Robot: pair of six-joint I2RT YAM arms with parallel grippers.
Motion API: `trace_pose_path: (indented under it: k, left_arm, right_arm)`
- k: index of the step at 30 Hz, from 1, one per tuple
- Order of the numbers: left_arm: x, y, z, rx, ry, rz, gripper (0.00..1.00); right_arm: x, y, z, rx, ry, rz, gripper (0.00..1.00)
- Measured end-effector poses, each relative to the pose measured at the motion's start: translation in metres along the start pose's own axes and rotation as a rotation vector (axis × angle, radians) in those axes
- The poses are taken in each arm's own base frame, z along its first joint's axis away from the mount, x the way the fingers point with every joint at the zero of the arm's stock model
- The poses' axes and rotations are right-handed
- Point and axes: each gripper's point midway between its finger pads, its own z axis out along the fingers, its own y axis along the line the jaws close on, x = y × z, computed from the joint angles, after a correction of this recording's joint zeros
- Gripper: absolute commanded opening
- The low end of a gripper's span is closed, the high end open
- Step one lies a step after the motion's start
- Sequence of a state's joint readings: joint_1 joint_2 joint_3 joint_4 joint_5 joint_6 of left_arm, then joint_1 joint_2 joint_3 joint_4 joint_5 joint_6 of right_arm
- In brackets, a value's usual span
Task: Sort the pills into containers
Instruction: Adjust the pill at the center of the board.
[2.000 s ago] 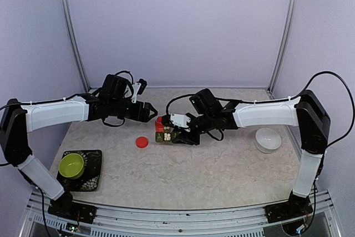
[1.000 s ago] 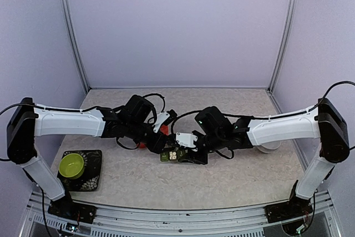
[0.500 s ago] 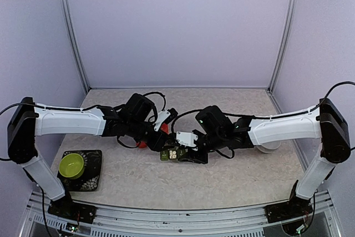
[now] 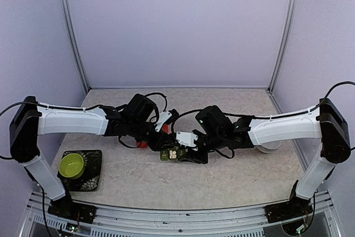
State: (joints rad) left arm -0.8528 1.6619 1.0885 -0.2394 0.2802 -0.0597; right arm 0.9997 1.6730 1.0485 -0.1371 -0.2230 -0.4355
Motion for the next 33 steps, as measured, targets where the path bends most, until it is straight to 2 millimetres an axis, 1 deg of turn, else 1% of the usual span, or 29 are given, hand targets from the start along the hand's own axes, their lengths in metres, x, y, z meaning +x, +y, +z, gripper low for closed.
trace_pose_path:
  k: [5, 9, 11, 14, 20, 27, 29, 31, 32, 33]
  left_arm:
    - [0.004, 0.001, 0.004, -0.001, 0.015, -0.003, 0.25]
    - [0.005, 0.002, 0.004, -0.001, 0.018, -0.004, 0.16]
    - [0.005, 0.002, 0.004, -0.001, 0.019, -0.003, 0.10]
    - [0.006, 0.002, 0.004, -0.002, 0.021, -0.003, 0.08]
    - [0.006, 0.003, 0.004, -0.009, 0.023, -0.005, 0.07]
    - [0.004, 0.017, 0.002, -0.086, 0.012, -0.029, 0.09]
    - [0.000, 0.021, -0.002, -0.110, -0.003, -0.042, 0.09]
    - [-0.008, 0.025, -0.009, -0.127, -0.033, -0.051, 0.09]
    - [-0.013, 0.026, -0.013, -0.135, -0.053, -0.053, 0.10]
    - [-0.017, 0.028, -0.016, -0.141, -0.069, -0.054, 0.15]
  right_arm:
    - [0.000, 0.000, 0.000, 0.001, 0.001, 0.000, 0.14]
    - [0.000, 0.000, 0.000, 0.002, 0.002, 0.000, 0.14]
    - [0.001, 0.000, 0.000, 0.002, 0.003, 0.000, 0.14]
    - [0.001, -0.001, 0.000, 0.005, 0.003, 0.000, 0.14]
    - [0.000, -0.001, 0.000, 0.007, 0.003, 0.000, 0.14]
    - [0.001, -0.002, 0.000, 0.013, 0.006, 0.000, 0.14]
    - [0.000, -0.002, -0.001, 0.013, 0.005, 0.000, 0.14]
    - [0.000, -0.002, -0.001, 0.014, 0.005, -0.002, 0.14]
    - [-0.001, -0.001, -0.001, 0.015, 0.004, -0.004, 0.14]
    - [-0.001, 0.000, -0.001, 0.013, 0.004, -0.006, 0.14]
